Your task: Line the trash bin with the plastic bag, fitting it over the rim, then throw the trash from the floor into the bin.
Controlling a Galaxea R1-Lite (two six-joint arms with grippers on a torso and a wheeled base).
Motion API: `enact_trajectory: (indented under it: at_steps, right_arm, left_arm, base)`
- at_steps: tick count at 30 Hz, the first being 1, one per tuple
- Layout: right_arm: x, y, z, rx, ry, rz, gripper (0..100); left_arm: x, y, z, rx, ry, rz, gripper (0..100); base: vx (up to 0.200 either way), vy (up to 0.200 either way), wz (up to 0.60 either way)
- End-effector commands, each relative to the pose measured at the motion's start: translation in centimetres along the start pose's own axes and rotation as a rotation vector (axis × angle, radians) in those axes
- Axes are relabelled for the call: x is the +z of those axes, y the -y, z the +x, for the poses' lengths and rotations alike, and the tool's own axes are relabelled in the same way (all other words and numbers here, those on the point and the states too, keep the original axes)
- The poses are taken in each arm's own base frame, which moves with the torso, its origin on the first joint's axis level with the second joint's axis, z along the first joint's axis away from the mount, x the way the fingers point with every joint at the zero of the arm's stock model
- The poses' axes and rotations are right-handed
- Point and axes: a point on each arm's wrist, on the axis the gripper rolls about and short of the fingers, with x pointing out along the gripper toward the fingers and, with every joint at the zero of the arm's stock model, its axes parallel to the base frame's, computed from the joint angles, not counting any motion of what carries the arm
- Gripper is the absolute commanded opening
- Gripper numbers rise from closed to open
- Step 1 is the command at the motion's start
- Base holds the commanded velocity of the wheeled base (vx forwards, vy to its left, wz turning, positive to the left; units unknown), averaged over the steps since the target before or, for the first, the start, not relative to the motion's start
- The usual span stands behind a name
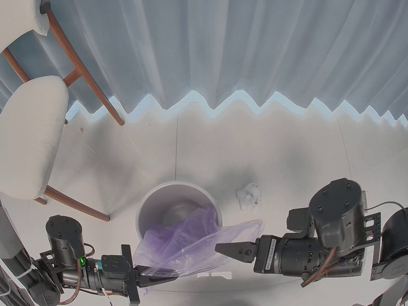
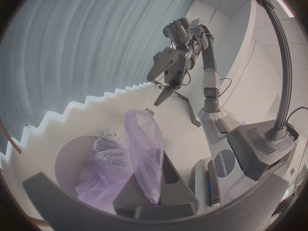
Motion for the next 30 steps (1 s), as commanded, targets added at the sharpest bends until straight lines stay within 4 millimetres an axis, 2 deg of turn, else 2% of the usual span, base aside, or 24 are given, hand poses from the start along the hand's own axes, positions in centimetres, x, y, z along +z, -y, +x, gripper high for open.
enact_trajectory:
  at_steps: [1,6,17,26,30]
  right_arm:
    - [-0.5,0.9,2.0,-0.082,-0.043,0.033,100]
    - [-0.4,1.0,2.9,-0.124,-0.062,0.071,100]
    - [2.6,1.7,3.8,-0.173,-0.004,0.144,100]
    - [2.4,1.9,3.8,-0.194,-0.022,0.144,100]
    - [1.7,2.1,3.5,-0.204,-0.043,0.137,100]
  left_arm:
    - [0.0,0.4,-0.4,-0.001,-0.004,0.0,0]
    - [0.0,0.4,-0.4,-0.002,-0.003,0.002,0]
    - [0.6,0.6,-0.9,0.009,0.016,0.02,0]
    - [0.8,0.6,-1.0,0.014,0.025,0.028,0]
    - [0.7,0.5,-1.1,0.026,0.02,0.022,0]
  base:
    - [0.0,0.0,0.0]
    - [0.0,0.0,0.0]
    - [0.0,0.0,0.0]
    - [0.0,0.0,0.0]
    - [0.0,0.0,0.0]
